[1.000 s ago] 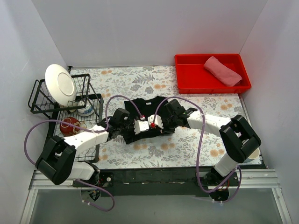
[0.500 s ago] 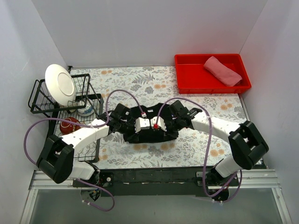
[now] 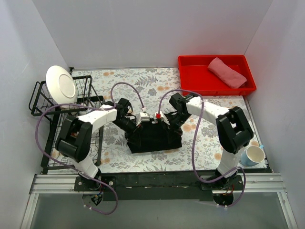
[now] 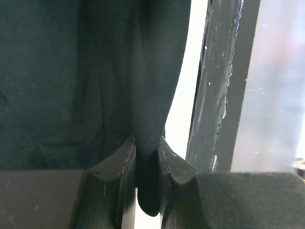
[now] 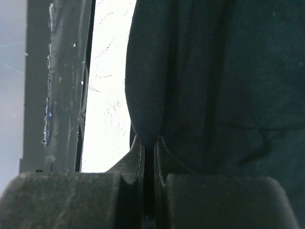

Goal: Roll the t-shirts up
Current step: Roll the T-shirt to the center of the board.

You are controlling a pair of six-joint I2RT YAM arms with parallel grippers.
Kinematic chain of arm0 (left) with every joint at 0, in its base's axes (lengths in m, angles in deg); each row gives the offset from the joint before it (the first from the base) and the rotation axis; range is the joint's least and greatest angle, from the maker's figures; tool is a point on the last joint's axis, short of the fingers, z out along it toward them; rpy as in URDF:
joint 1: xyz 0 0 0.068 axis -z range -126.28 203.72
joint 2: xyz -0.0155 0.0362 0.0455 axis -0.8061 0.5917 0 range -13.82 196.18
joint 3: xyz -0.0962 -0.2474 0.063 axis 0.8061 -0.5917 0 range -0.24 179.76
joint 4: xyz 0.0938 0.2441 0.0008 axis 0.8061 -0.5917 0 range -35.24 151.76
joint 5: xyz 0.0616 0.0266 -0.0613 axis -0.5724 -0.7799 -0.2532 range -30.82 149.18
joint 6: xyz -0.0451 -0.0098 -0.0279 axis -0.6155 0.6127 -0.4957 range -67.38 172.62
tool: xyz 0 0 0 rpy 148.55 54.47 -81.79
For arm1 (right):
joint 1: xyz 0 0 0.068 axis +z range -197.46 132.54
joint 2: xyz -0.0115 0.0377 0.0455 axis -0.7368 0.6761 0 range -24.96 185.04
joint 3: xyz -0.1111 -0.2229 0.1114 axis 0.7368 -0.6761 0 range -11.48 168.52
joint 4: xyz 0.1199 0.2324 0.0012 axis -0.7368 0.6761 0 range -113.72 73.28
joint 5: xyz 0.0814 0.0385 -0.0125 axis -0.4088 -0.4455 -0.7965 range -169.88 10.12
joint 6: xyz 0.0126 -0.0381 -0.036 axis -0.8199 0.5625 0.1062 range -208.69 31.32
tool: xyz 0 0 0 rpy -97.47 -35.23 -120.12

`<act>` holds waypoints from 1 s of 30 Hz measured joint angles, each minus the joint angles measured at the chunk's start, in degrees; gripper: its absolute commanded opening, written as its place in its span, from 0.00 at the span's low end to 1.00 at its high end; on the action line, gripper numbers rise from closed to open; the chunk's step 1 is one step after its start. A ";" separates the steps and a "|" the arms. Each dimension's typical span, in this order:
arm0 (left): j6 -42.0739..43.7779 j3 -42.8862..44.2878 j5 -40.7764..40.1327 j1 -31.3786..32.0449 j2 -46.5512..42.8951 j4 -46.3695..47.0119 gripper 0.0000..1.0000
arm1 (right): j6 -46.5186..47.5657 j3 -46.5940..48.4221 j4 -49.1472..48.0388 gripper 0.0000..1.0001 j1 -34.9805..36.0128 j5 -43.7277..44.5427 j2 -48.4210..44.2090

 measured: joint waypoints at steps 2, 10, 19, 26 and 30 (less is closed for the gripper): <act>0.76 1.68 1.55 -1.79 4.02 -1.53 0.00 | 1.36 2.84 2.25 0.01 -1.11 -1.49 3.98; 3.19 6.62 3.96 -5.20 11.56 -5.70 0.00 | 4.87 13.75 10.60 0.01 -3.82 -4.44 15.41; 4.55 13.07 5.20 -7.87 22.43 -9.55 0.25 | 4.28 25.33 18.16 0.01 -6.47 -7.76 29.27; 1.14 14.45 1.31 -10.29 22.27 -7.63 0.48 | -0.50 33.11 24.65 0.01 -7.78 -10.10 37.29; -0.11 15.30 -4.98 -10.03 15.52 -4.94 0.54 | -2.56 35.41 26.82 0.01 -7.91 -10.12 39.32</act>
